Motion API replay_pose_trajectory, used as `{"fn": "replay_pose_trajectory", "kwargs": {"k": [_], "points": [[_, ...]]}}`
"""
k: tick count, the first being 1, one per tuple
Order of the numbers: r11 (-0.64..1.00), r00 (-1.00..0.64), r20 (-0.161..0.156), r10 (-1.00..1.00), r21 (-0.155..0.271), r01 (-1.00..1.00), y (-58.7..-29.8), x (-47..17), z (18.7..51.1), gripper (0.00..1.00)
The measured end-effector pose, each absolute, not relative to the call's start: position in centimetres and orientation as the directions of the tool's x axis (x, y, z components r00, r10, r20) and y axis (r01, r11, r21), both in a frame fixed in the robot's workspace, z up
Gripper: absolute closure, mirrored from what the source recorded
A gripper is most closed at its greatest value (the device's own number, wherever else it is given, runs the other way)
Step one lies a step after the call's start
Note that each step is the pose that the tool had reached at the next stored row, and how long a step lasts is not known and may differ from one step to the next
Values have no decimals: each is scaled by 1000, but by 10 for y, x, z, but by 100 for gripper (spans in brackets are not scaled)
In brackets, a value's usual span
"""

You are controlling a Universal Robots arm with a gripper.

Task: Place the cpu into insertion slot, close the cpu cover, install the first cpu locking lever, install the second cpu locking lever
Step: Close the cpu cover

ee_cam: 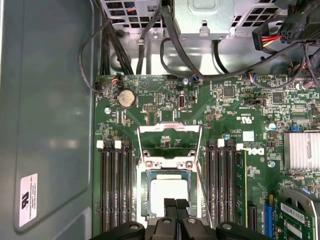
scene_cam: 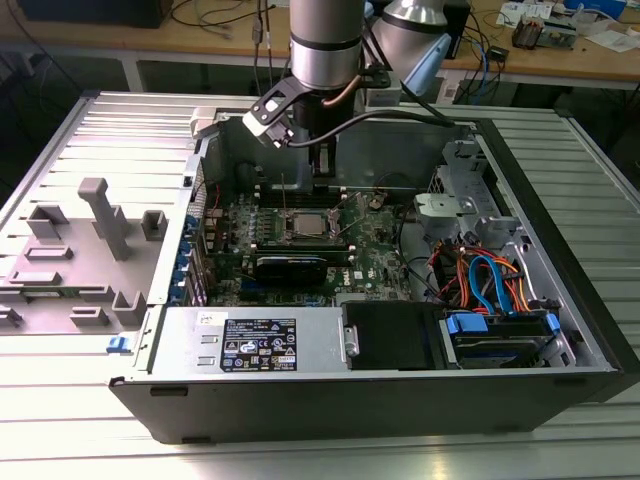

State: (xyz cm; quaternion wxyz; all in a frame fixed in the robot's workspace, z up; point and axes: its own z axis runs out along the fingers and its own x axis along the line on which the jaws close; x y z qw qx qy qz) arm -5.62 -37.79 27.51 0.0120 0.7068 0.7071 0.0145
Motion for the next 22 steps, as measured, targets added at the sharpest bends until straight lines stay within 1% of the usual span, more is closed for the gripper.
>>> {"fn": "replay_pose_trajectory", "kwargs": {"k": [22], "points": [[0, -1, 4, 1000, 38, 999, -378, -48, 275, 89]]}}
